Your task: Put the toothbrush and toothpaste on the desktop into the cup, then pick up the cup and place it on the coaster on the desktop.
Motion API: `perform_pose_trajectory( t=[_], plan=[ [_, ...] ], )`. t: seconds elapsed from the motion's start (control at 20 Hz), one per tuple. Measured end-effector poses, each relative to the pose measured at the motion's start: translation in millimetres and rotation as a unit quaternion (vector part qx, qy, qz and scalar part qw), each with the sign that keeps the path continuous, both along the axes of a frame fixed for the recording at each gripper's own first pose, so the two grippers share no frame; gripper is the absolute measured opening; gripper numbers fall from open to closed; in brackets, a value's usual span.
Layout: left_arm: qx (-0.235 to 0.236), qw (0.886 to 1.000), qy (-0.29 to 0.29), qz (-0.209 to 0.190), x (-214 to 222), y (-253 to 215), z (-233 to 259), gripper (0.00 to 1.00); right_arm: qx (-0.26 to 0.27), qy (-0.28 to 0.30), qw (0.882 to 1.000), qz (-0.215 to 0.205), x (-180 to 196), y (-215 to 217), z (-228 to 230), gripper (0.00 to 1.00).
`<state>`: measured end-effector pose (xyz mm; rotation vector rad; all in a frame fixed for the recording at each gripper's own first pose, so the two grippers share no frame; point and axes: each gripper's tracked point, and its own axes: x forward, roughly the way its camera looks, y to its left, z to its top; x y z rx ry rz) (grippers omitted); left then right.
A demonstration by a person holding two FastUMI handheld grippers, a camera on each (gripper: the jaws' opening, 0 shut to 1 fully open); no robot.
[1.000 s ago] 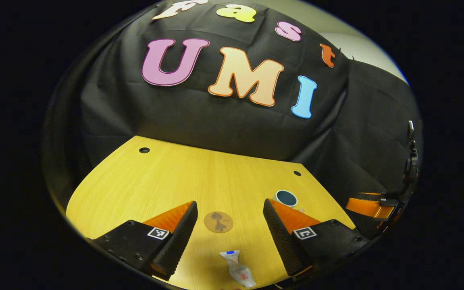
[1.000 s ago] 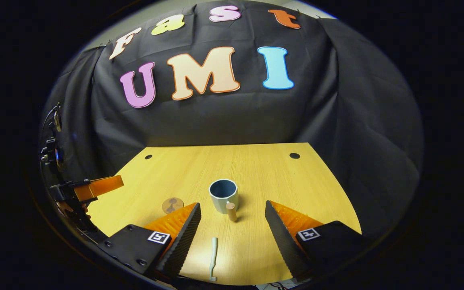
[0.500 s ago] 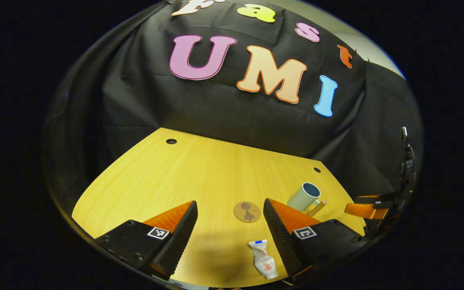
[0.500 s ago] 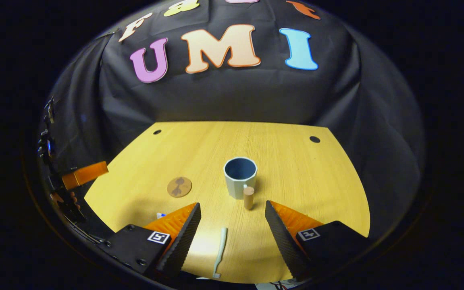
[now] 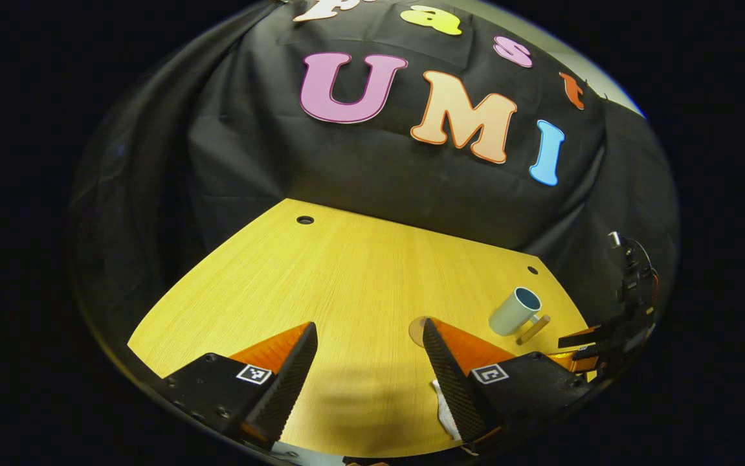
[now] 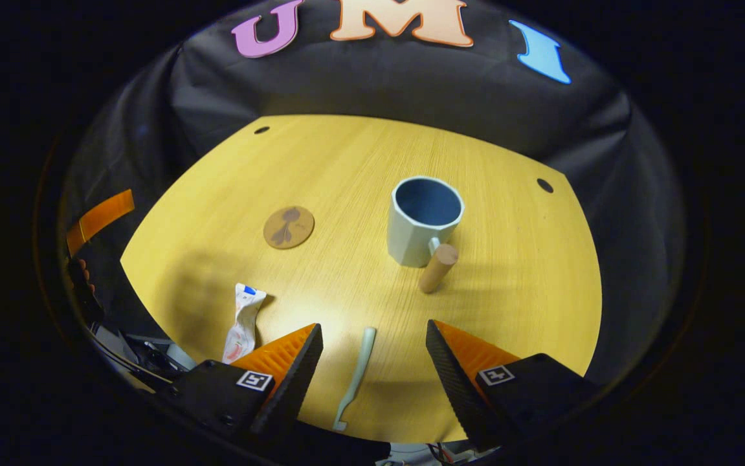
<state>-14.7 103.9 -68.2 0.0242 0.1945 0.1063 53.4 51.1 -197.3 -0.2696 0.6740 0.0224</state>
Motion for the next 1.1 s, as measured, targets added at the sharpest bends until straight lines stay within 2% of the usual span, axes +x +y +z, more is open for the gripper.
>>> perform_pose_trajectory(
  t=[0.15,0.2,0.25,0.3,0.45,0.65,0.75,0.8,1.05,1.1],
  plan=[
    [-0.004,1.0,0.013,0.005,-2.6,6.1,-10.4,0.95,-0.001,0.053,0.998,-0.017,1.1,-1.8,-23.9,0.99],
    [-0.004,1.0,0.018,0.005,-3.1,8.6,-14.4,0.95,-0.005,0.068,0.997,-0.024,1.1,-4.3,-29.8,0.96],
    [-0.004,1.0,0.023,0.005,-2.3,11.2,-19.2,0.95,-0.007,0.082,0.996,-0.03,2.1,-5.4,-35.9,0.99],
    [-0.003,1.0,0.029,0.005,-1.3,13.7,-22.1,0.95,-0.007,0.091,0.995,-0.035,4.4,-5.4,-39.4,0.96],
    [-0.003,0.999,0.041,0.005,4.8,19.4,-25.8,0.95,0.003,0.124,0.991,-0.059,8.7,-4.7,-52.6,0.94],
    [-0.004,0.999,0.051,0.009,12.6,26.8,-28.4,0.95,0.016,0.155,0.984,-0.084,16.3,-8.8,-65.3,0.8],
    [-0.006,0.998,0.056,0.011,14.3,29.6,-30.1,0.95,0.015,0.163,0.982,-0.093,19.3,-12.0,-68.3,0.66],
    [-0.008,0.998,0.059,0.012,16.2,31.1,-31.2,0.95,0.014,0.167,0.981,-0.097,20.3,-13.5,-70.2,0.56],
    [-0.012,0.997,0.071,0.021,24.2,40.7,-35.7,0.96,0.002,0.189,0.977,-0.1,17.2,-14.4,-79.0,0.55],
    [-0.011,0.997,0.072,0.022,24.5,41.9,-36.6,0.96,-0.002,0.199,0.975,-0.099,13.2,-14.0,-83.1,0.51]
  ],
)
